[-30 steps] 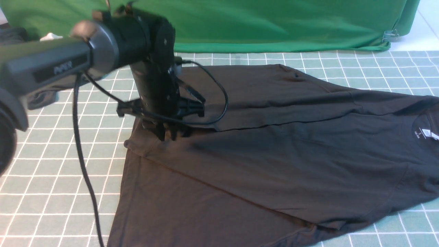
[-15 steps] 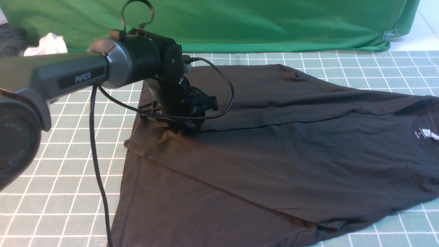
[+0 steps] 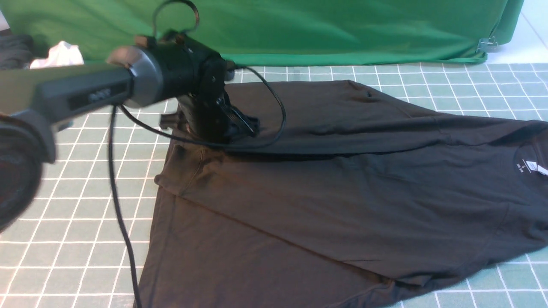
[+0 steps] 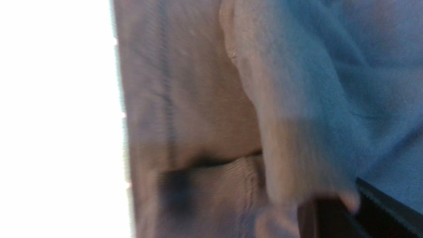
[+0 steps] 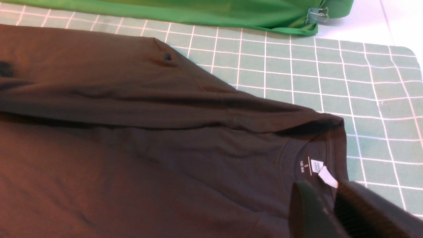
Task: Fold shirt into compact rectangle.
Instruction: 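Fold the left side of the dark shirt inward over its body with the left gripper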
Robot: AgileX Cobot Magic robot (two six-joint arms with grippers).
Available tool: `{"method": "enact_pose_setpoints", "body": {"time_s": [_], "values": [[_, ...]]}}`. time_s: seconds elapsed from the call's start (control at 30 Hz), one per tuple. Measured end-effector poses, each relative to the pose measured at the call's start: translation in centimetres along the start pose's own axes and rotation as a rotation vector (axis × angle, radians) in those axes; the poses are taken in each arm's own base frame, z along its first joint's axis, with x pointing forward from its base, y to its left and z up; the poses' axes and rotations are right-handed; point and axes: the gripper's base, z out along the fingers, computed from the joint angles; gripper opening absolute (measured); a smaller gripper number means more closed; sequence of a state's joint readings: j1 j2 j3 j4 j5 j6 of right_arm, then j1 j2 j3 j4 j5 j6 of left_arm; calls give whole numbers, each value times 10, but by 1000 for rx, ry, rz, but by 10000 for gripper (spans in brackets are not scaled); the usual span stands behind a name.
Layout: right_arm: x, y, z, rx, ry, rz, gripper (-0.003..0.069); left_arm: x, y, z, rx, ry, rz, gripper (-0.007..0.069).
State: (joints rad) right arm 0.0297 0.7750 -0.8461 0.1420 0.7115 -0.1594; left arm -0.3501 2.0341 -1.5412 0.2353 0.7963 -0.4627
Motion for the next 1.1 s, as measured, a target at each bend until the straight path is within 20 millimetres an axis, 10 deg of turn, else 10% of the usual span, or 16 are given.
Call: {"method": "enact_pose_setpoints", "body": {"time_s": [0.23, 0.6, 0.93, 1.1], "values": [[0, 0, 0, 0, 0, 0, 132, 12, -7, -53, -47, 56, 99, 12], [0, 0, 0, 0, 1, 0, 134, 55, -15, -36, -113, 262, 165, 48], [0, 0, 0, 0, 3, 0, 143, 41, -8, -80, -122, 212, 196, 414], [0, 0, 0, 0, 3, 0, 144, 38, 4, -85, -182, 179, 133, 463]]}}
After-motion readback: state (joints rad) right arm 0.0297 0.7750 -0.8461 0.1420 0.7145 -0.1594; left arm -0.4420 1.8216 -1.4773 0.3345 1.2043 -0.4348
